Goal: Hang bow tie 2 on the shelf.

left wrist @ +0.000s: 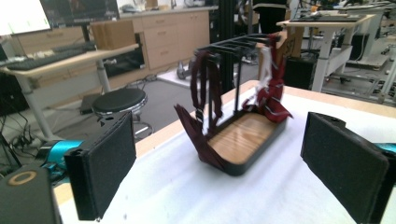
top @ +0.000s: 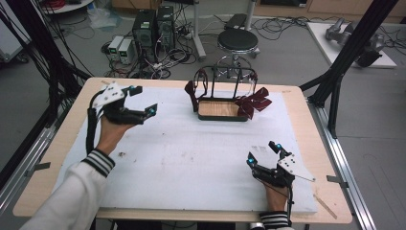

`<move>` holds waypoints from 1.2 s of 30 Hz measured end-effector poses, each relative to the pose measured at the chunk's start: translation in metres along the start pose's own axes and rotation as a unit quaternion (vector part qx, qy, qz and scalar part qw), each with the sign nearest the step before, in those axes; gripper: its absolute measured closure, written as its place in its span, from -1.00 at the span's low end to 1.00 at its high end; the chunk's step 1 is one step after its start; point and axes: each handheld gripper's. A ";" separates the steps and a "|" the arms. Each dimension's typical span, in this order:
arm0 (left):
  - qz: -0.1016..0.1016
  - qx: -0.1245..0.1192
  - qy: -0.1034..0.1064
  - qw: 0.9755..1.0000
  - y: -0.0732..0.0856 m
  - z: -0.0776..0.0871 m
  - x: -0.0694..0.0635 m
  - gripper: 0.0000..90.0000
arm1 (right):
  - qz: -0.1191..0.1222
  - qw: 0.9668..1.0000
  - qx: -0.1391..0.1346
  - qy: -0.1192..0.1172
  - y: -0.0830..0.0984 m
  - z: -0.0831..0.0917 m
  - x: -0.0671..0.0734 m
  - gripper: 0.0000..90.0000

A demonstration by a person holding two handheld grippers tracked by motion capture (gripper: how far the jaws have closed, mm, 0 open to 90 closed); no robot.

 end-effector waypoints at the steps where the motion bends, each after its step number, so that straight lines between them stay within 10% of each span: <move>1: -0.001 -0.001 -0.002 1.000 0.004 0.007 -0.001 -0.76 | 0.000 1.000 0.000 0.002 0.000 0.000 0.001 -0.74; 15: 0.050 -0.016 -0.044 0.998 0.075 0.091 -0.006 -0.76 | 0.008 1.000 0.001 0.015 0.000 0.002 0.003 -0.74; 36: 0.076 -0.012 -0.070 0.995 0.111 0.095 -0.014 -0.76 | 0.018 1.000 -0.002 0.020 0.000 0.002 0.005 -0.74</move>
Point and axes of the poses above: each handheld gripper's, and its own axes: z roughly backward along the jaws, y roughly out of its underside, x roughly to its left, and after that the axes turned 2 degrees about z, right-handed
